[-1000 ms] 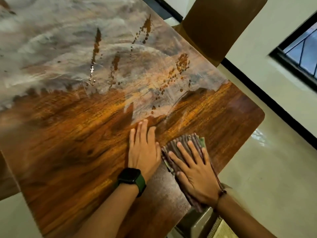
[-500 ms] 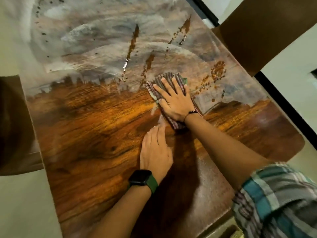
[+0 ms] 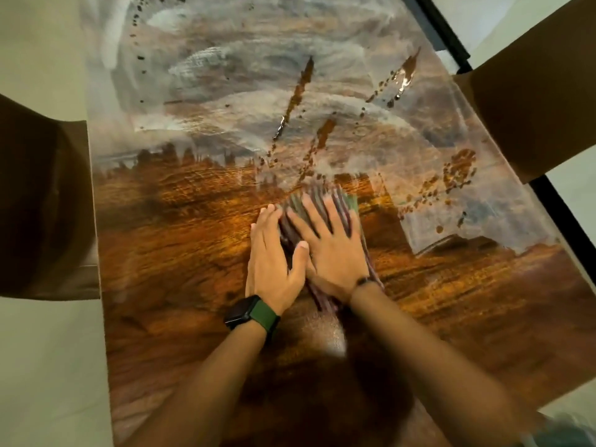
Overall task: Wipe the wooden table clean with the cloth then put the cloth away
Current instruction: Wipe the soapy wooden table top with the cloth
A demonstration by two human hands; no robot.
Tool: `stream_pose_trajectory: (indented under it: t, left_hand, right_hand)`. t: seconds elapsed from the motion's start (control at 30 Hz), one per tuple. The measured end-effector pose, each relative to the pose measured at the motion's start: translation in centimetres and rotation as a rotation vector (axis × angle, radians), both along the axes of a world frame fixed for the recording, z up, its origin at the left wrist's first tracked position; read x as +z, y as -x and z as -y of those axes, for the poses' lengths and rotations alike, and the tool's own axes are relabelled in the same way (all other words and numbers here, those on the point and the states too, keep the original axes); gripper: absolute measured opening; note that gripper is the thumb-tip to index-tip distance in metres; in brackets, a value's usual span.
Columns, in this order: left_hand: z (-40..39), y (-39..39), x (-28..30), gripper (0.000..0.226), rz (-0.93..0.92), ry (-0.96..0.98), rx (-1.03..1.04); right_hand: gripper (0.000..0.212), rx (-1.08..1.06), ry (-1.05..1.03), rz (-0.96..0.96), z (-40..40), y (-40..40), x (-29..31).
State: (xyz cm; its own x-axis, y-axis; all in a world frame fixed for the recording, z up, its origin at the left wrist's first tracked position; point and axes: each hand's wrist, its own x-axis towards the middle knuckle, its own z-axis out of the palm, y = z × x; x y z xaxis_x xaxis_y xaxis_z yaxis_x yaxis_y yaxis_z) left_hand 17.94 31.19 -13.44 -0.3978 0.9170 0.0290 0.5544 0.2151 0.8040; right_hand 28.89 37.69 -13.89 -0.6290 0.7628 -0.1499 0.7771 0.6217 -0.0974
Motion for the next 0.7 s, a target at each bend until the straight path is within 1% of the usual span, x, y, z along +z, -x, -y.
stream_pose_trajectory:
  t: [0.1, 0.17, 0.23, 0.27, 0.4, 0.47, 0.53, 0.57, 0.63, 0.7]
  left_hand:
    - [-0.3, 0.1, -0.2, 0.071, -0.020, -0.009, 0.011]
    - [-0.2, 0.2, -0.3, 0.072, -0.010, -0.010, 0.032]
    - [-0.1, 0.3, -0.2, 0.072, 0.001, -0.005, 0.032]
    - [0.0, 0.3, -0.2, 0.072, -0.007, 0.002, 0.019]
    - [-0.2, -0.1, 0.0, 0.074, -0.068, 0.022, -0.032]
    - [-0.4, -0.3, -0.2, 0.074, -0.146, 0.050, -0.042]
    - [-0.6, -1.2, -0.2, 0.074, -0.202, 0.057, -0.046]
    - [-1.3, -1.9, 0.0, 0.073, -0.196, 0.043, -0.054]
    - [-3.5, -4.1, 0.3, 0.072, -0.154, 0.015, -0.089]
    - [-6.0, -6.0, 0.5, 0.076, -0.088, 0.026, -0.077]
  right_hand:
    - [0.055, -0.033, 0.038, -0.009, -6.9, 5.7, 0.2]
    - [0.055, -0.058, 0.051, -0.003, -8.1, 6.9, 0.1]
    - [0.056, -0.039, 0.012, 0.004, -5.9, 5.4, 0.0]
    - [0.058, -0.020, -0.009, -0.001, -3.6, 3.7, 0.2]
    - [0.056, -0.004, -0.018, 0.036, 7.6, -6.9, 0.6]
    - [0.055, 0.017, -0.022, 0.075, 10.4, -11.0, 0.7]
    - [0.055, 0.047, 0.010, 0.085, 10.5, -11.9, 0.9]
    - [0.055, 0.048, 0.027, 0.071, 9.7, -11.4, 1.1]
    - [0.060, 0.031, 0.014, 0.039, 7.1, -10.0, 0.9]
    - [0.061, -0.049, 0.006, 0.004, 2.6, -8.8, 0.6]
